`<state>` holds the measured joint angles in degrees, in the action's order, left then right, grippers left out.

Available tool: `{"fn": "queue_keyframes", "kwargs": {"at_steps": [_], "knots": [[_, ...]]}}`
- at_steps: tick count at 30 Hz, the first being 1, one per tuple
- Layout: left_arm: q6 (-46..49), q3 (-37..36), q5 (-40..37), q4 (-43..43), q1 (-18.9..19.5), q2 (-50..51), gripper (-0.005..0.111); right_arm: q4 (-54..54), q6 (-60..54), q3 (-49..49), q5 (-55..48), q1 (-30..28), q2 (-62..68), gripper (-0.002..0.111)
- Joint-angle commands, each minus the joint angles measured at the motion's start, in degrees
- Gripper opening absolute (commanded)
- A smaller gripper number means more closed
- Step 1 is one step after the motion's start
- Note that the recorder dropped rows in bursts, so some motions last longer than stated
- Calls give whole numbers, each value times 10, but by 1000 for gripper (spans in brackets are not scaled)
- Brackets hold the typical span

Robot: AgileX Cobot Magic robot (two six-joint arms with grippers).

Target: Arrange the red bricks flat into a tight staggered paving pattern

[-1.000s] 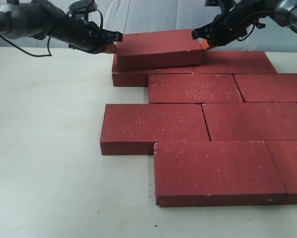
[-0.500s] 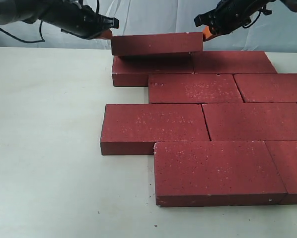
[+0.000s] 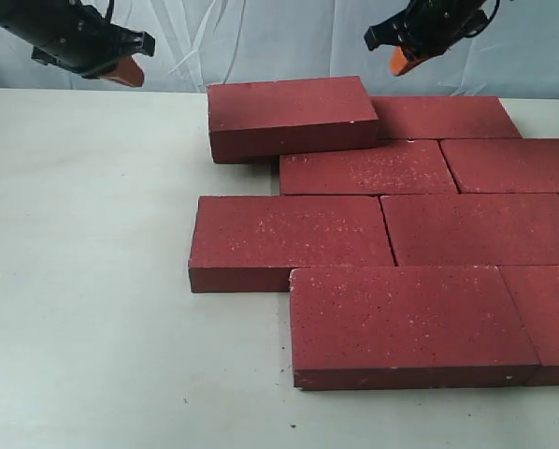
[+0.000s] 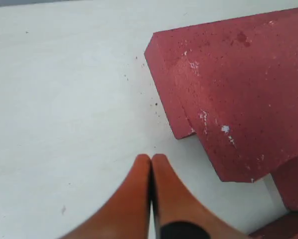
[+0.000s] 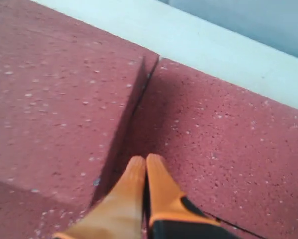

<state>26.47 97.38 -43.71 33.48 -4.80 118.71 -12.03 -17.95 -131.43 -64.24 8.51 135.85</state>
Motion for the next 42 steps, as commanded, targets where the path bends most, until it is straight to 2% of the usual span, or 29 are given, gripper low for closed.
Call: {"fn": "queue_keyframes", "kwargs": {"at_steps": [1, 10, 23, 27, 33, 42], "knots": [[-8, 2, 30, -7, -40, 51, 0, 7, 7, 3, 26, -2, 44, -1], [-8, 19, 57, 19, -85, 93, 0, -33, -14, 3, 23, 8, 57, -1], [-5, 33, 46, 17, -88, 70, 0, -64, -19, 3, -9, 26, 49, -1], [-6, 32, 36, 11, -75, 50, 0, -65, -19, 3, -9, 39, 28, -1], [-8, 23, -5, -1, -34, 22, 0, -67, -14, 3, -16, 66, 3, -1], [-8, -73, -7, -20, 37, -49, 0, -71, 1, 3, 17, 166, -1, -1]]}}
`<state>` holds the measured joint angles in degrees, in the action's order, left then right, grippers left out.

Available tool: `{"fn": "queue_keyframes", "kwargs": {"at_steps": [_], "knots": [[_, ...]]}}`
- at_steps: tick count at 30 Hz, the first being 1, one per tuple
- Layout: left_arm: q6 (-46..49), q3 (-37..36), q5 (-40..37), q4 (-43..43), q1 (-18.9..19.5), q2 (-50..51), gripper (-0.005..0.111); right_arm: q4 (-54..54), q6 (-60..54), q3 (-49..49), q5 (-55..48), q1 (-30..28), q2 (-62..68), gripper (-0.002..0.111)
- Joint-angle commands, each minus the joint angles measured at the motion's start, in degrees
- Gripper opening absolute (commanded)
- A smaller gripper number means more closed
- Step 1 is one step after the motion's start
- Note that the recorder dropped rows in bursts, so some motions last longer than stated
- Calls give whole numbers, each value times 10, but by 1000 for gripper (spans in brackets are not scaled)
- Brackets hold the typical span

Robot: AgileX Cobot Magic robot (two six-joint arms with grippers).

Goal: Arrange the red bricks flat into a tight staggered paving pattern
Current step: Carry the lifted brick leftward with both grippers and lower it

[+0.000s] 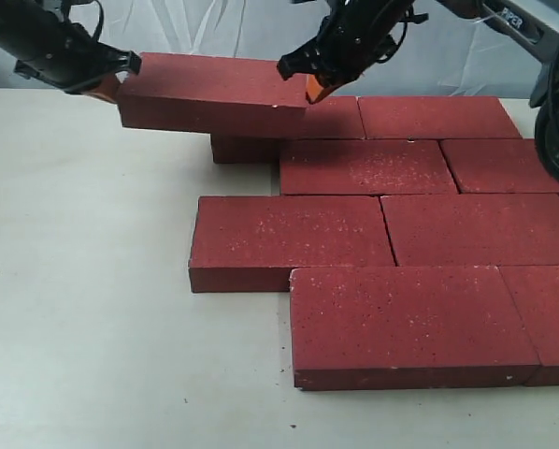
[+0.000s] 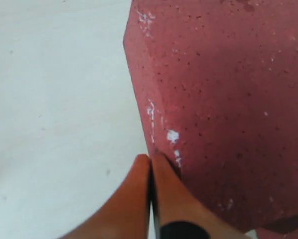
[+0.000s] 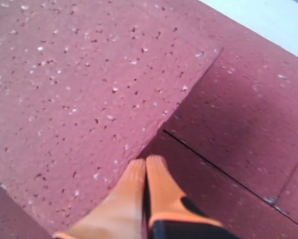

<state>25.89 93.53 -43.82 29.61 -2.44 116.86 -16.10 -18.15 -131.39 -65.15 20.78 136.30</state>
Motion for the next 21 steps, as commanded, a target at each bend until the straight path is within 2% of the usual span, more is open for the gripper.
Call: {"fn": "queue_keyframes", "kwargs": {"at_steps": [1, 5, 12, 21], "knots": [[-3, -57, 3, 18, 24, -46, 0, -38, 4, 3, 34, 63, -6, -1], [-3, -109, 7, 7, 63, -76, 0, -39, 13, 3, 78, 110, -6, -1], [2, -212, 85, 2, 117, -91, 0, -38, 17, 3, 134, 167, 38, -1], [2, -251, 159, 3, 126, -91, 0, -34, 17, 3, 185, 171, 73, -1]]}}
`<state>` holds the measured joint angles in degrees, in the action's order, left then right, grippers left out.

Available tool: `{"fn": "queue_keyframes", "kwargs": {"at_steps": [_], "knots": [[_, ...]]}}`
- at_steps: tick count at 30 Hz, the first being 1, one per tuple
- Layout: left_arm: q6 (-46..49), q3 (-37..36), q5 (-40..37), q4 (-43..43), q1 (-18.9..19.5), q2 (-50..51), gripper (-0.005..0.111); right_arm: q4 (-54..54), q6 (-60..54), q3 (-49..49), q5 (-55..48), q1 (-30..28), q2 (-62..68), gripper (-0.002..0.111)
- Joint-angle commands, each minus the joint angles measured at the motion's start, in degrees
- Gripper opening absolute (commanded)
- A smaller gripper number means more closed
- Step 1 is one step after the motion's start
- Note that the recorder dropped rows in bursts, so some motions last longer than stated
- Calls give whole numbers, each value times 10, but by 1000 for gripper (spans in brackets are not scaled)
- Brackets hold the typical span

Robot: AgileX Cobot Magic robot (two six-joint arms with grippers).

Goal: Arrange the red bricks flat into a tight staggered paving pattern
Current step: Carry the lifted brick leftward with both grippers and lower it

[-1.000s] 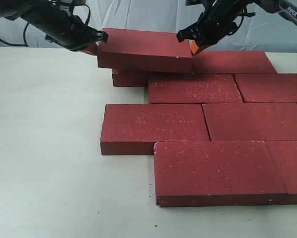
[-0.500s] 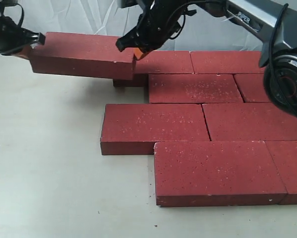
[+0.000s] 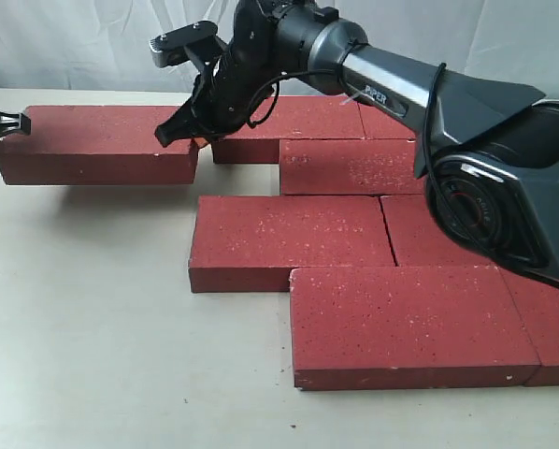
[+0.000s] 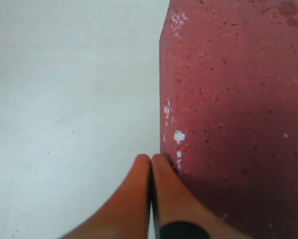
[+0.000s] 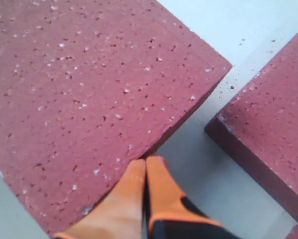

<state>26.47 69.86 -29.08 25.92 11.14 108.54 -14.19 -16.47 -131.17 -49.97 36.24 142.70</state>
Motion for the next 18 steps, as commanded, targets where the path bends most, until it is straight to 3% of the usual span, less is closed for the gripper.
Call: {"fn": "queue_keyframes", "kwargs": {"at_steps": [1, 18], "knots": [[-4, -19, 21, 40, -10, -6, 0, -49, 0, 1, 34, 17, 14, -1], [-4, -28, 68, 59, -10, 34, 0, 49, 3, 1, 2, 16, 28, -1]]}}
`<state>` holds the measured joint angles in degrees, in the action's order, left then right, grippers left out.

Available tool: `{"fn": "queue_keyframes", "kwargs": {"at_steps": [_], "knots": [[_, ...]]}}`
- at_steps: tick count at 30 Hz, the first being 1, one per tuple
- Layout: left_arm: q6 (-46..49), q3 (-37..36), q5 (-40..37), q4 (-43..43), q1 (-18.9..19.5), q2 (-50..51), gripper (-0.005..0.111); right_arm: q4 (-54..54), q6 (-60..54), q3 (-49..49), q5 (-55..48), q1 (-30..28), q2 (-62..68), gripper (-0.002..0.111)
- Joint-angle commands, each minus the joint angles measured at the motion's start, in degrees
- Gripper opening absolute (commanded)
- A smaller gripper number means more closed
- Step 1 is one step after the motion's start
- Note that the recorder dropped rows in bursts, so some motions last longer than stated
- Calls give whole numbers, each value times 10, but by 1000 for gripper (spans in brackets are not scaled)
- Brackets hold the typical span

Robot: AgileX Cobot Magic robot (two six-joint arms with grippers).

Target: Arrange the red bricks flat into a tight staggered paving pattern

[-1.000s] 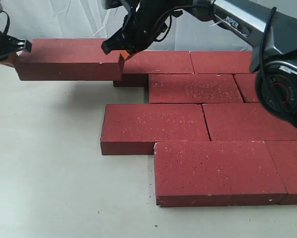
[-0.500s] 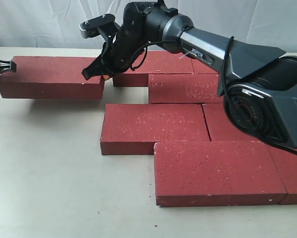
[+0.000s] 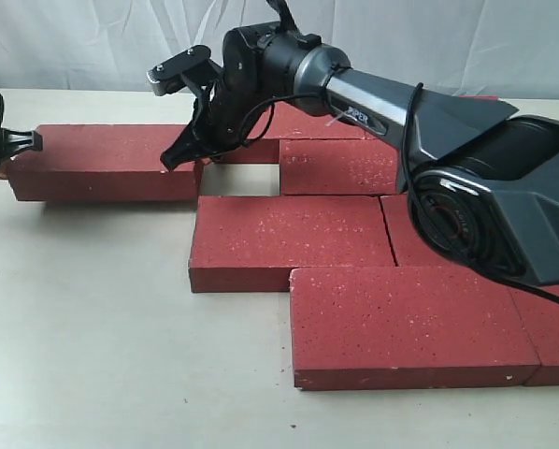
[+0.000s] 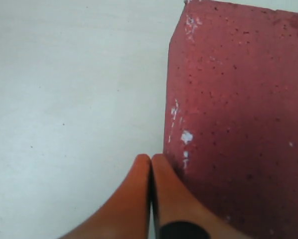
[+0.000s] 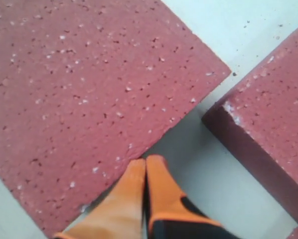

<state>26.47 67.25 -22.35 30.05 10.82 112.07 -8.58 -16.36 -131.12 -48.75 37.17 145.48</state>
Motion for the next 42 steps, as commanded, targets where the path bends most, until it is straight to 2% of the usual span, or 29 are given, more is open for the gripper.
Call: {"fn": "queue_keyframes", "kwargs": {"at_steps": [1, 6, 13, 15, 20, 24, 33, 42], "knots": [[-4, -2, 4, 17, -7, -1, 0, -2, 3, 0, -15, 6, 0, -1], [-4, -2, 6, 10, 2, -1, 0, 49, 36, 0, -27, -1, 0, -1], [-4, -2, 4, 13, 23, -1, 0, 37, 50, 0, -43, -17, -6, -1], [-4, -2, 4, 17, 23, -1, 0, -6, 44, 0, -40, -18, -12, -1], [19, -2, 5, 37, 21, 1, 0, -187, -98, 0, -32, -11, -19, -1], [33, -2, 24, 101, 21, 20, 0, -213, -124, 0, -3, -5, -14, -1], [196, -2, 16, 278, 21, 50, 0, -200, -121, 0, 61, -5, 5, -1], [221, -2, 10, 297, 21, 50, 0, -154, -101, 0, 63, -5, 27, -1]]}}
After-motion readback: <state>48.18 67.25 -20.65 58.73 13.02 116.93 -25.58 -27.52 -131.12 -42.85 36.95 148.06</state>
